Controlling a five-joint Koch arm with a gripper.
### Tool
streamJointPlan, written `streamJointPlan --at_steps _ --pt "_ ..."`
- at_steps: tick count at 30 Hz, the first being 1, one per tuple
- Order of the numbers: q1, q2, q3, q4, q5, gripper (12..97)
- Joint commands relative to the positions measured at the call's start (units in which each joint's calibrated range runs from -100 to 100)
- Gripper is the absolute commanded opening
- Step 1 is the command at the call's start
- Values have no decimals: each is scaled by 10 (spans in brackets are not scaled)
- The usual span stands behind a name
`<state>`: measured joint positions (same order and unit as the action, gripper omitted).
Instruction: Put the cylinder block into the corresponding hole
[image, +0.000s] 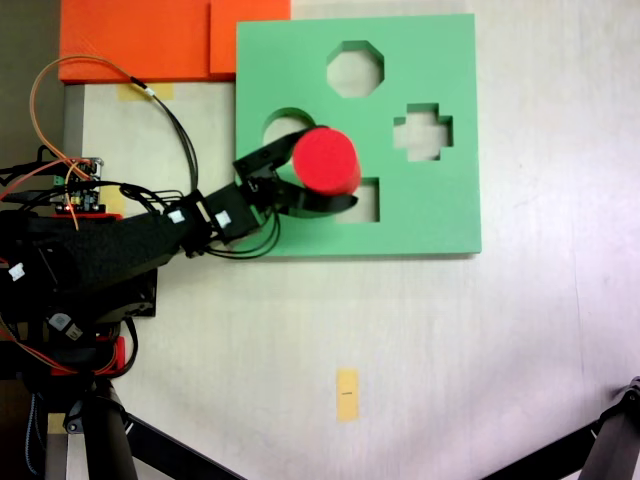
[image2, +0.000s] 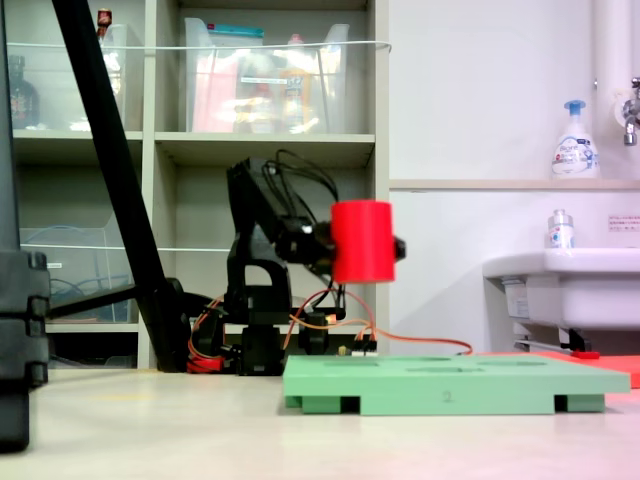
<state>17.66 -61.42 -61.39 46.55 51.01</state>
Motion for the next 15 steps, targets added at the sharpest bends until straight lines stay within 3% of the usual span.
streamJointPlan --at_steps 1,15 --pt "14 -10 60 4 -6 317" --pt "101 139 50 31 -6 318"
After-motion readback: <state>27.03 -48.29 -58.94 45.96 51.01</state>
